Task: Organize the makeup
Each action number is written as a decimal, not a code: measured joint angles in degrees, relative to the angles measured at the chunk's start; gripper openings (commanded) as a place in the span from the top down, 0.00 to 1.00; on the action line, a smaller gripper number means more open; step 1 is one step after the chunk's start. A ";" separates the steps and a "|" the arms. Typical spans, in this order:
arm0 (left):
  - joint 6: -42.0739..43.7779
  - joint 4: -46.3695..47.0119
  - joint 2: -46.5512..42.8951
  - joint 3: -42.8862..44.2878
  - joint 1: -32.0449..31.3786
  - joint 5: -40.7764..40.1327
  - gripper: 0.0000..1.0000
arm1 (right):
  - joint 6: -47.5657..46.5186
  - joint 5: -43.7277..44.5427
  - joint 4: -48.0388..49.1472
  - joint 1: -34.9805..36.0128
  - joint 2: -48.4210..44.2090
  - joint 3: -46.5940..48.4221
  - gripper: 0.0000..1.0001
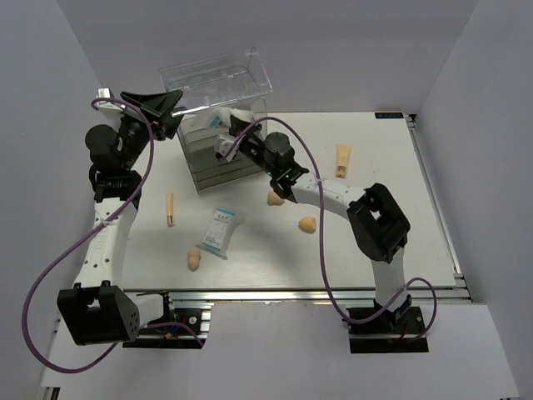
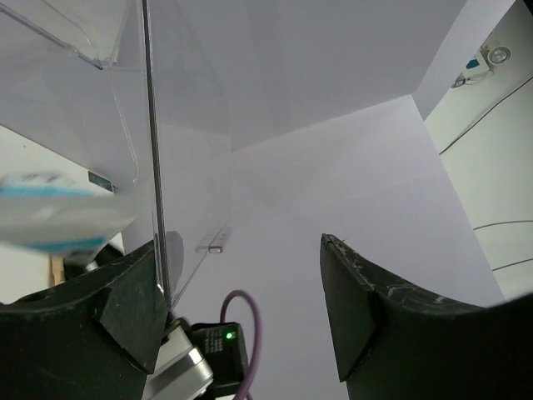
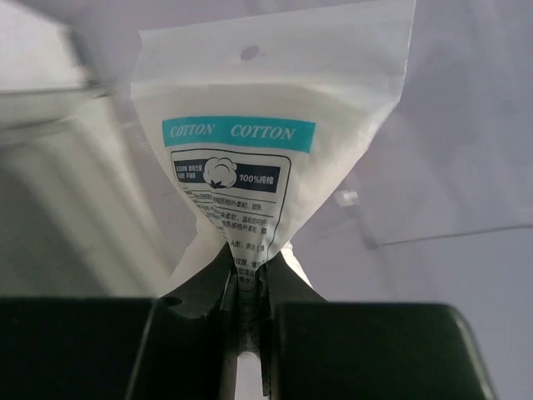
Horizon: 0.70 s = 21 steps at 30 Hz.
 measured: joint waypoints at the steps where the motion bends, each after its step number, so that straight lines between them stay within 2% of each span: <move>1: -0.02 -0.02 0.00 0.00 0.00 0.02 0.22 | -0.50 1.29 1.20 -0.04 1.01 2.14 1.00; 6: -0.13 0.00 0.02 0.07 0.00 0.11 0.22 | -4.68 6.54 4.70 -0.04 6.56 8.52 1.00; 7: -0.17 0.02 0.07 0.07 0.00 0.13 0.22 | -5.18 7.23 4.44 -0.04 7.58 8.94 0.87; 9: -0.22 0.02 0.17 0.09 0.00 0.15 0.22 | -5.92 8.50 2.75 -0.11 9.90 9.81 0.72; 10: -0.24 0.04 0.20 0.09 0.00 0.17 0.22 | -6.25 9.03 1.68 -0.24 10.95 10.16 0.60; 13: -0.26 0.07 0.26 0.17 0.00 0.20 0.22 | -6.69 10.10 -1.14 -0.50 13.20 10.40 0.38; 19: -0.42 0.52 0.52 0.20 0.00 0.37 0.22 | -4.00 8.28 -6.91 -0.81 11.91 10.36 0.17; 21: -0.48 0.85 0.70 0.20 0.00 0.52 0.22 | -1.90 5.51 -10.73 -1.03 9.31 9.94 0.16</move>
